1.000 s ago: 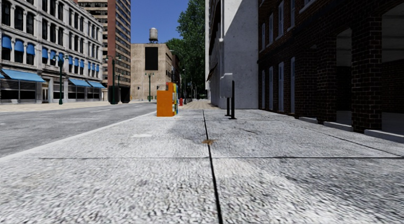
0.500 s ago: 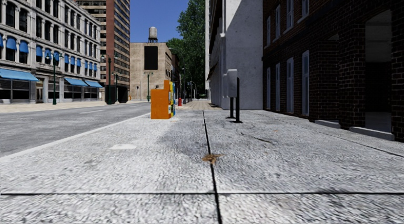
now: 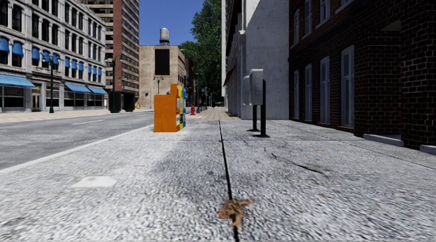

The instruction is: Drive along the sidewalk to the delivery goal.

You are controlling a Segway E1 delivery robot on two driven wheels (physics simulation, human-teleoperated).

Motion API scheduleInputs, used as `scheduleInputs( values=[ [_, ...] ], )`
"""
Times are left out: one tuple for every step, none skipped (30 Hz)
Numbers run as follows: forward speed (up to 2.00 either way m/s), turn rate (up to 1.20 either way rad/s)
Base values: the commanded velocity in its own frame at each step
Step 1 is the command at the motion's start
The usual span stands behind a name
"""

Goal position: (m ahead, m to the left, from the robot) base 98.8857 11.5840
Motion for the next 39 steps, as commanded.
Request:
scheduleInputs(
  values=[
    [2.00, 0.00],
    [2.00, 0.00],
    [2.00, 0.00],
    [2.00, 0.00],
    [2.00, 0.00],
    [2.00, 0.00],
    [2.00, 0.00],
    [2.00, 0.00],
    [2.00, 0.00],
    [2.00, 0.00],
    [2.00, 0.00],
    [2.00, 0.00],
    [2.00, 0.00],
    [2.00, 0.00],
    [2.00, 0.00],
    [2.00, 0.00],
    [2.00, 0.00],
    [2.00, 0.00],
    [2.00, 0.00],
    [2.00, 0.00],
    [2.00, 0.00],
    [2.00, 0.00],
    [2.00, 0.00],
    [2.00, 0.00],
    [2.00, 0.00],
    [2.00, 0.00],
    [2.00, 0.00],
    [2.00, 0.00],
    [2.00, 0.00],
    [2.00, 0.00],
    [2.00, 0.00],
    [2.00, 0.01],
    [2.00, 0.01],
    [2.00, 0.05],
    [2.00, 0.10],
    [2.00, 0.13],
    [2.00, 0.13],
    [2.00, 0.14],
    [2.00, 0.14]
  ],
)
